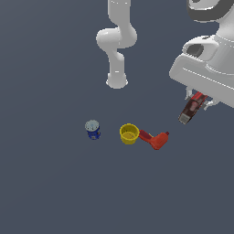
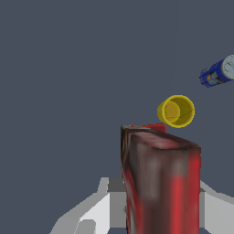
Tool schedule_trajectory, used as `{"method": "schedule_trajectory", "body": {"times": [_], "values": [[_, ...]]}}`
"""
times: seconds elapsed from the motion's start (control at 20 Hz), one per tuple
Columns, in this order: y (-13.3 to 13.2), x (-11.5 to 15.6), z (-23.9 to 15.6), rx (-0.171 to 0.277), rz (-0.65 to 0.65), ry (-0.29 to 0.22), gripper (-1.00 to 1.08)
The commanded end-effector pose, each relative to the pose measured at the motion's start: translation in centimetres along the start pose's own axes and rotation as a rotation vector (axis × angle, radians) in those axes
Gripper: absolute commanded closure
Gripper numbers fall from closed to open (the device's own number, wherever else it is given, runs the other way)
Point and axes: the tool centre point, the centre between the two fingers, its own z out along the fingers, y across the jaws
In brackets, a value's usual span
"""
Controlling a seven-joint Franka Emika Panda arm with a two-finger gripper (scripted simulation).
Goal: Pick up a designated object from a clutter of objects.
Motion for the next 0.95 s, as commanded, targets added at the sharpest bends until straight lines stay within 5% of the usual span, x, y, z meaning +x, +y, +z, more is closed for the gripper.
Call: {"method": "schedule_trajectory", "body": {"times": [0.0,0.9], "values": [[-0.7,0.2,-1.2,-0.001,0.001,0.0,1.08],[-3.0,0.8,-4.4,-0.001,0.0,0.001,1.08]]}}
